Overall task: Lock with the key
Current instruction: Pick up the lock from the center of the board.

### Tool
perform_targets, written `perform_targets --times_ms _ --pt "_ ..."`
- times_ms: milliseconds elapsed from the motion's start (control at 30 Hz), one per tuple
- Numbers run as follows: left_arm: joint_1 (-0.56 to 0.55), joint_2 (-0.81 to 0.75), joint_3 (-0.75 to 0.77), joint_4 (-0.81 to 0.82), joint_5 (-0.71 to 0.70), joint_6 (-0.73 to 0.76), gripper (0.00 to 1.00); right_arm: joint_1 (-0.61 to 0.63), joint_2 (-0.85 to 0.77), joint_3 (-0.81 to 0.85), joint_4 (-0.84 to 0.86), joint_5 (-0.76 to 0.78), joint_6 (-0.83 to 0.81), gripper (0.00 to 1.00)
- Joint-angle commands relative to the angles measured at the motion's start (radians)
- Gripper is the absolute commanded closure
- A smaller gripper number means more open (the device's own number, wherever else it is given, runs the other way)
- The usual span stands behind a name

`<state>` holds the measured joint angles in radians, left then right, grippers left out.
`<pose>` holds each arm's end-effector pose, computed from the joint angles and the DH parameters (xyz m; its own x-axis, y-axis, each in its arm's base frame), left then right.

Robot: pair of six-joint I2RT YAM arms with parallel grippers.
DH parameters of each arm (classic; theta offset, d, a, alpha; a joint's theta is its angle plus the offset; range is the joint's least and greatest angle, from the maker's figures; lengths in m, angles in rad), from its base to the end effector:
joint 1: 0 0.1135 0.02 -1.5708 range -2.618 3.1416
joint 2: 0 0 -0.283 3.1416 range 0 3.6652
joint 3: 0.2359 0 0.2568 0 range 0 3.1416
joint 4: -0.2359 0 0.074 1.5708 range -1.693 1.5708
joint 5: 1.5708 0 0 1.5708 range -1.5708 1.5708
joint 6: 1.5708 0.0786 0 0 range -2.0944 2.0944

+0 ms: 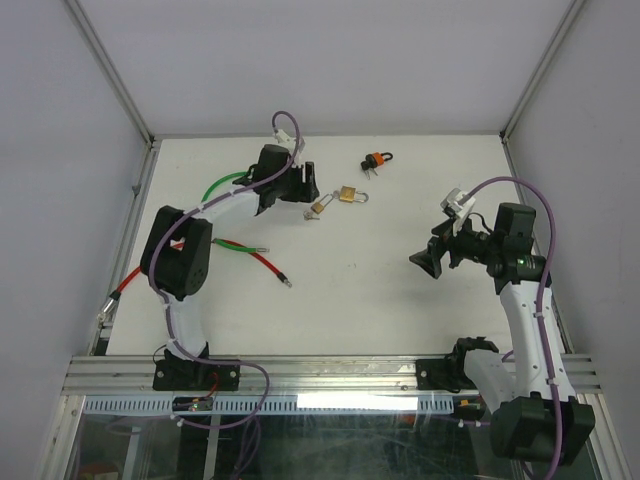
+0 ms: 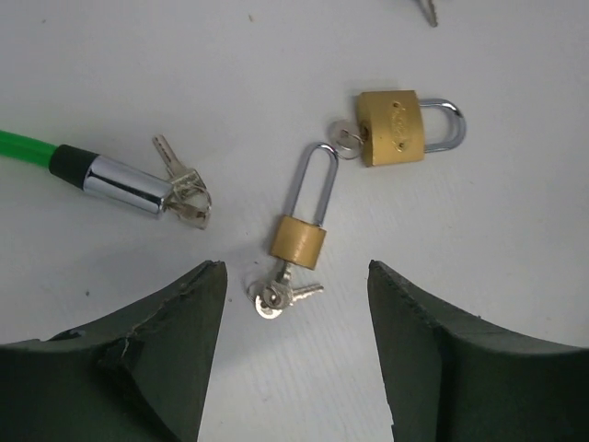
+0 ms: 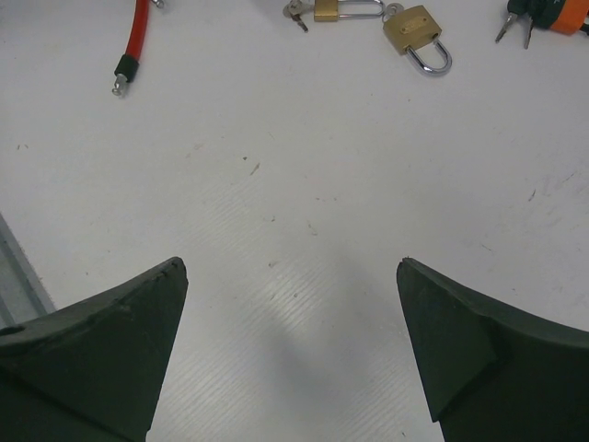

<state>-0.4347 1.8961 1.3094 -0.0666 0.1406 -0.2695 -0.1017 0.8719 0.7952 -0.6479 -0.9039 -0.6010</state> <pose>0.4236 -0.2088 0.2011 -0.6693 0.0201 -0.7427 0.3525 0.8886 -0.2935 0.1886 0.0428 0.2896 -0.2484 -0.3262 -0.9121 -0.8038 0.5949 0.0062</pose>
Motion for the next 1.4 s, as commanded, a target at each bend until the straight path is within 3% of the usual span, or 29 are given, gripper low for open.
perform_targets --times_ms 0,267,500,700,1200,1367 --pt "-0.029 0.085 0.204 -0.218 -0.124 0.173 0.36 -0.013 -0.003 0.023 0.042 -0.002 0.013 0.00" --pt "-0.041 0.211 0.399 -0.363 -0.061 0.341 0.26 -0.019 0.001 0.022 0.047 -0.007 0.020 0.00" --pt "-0.056 0.271 0.478 -0.426 0.005 0.407 0.30 -0.019 0.003 0.024 0.045 -0.013 0.021 0.00" --pt "-0.078 0.330 0.536 -0.474 0.013 0.419 0.42 -0.020 0.006 0.022 0.044 -0.015 0.021 0.00" --pt "-0.098 0.384 0.570 -0.506 -0.073 0.435 0.43 -0.018 0.011 0.023 0.042 -0.018 0.020 0.00" --pt "-0.097 0.392 0.568 -0.510 -0.078 0.440 0.48 -0.019 0.011 0.025 0.040 -0.018 0.018 0.00"
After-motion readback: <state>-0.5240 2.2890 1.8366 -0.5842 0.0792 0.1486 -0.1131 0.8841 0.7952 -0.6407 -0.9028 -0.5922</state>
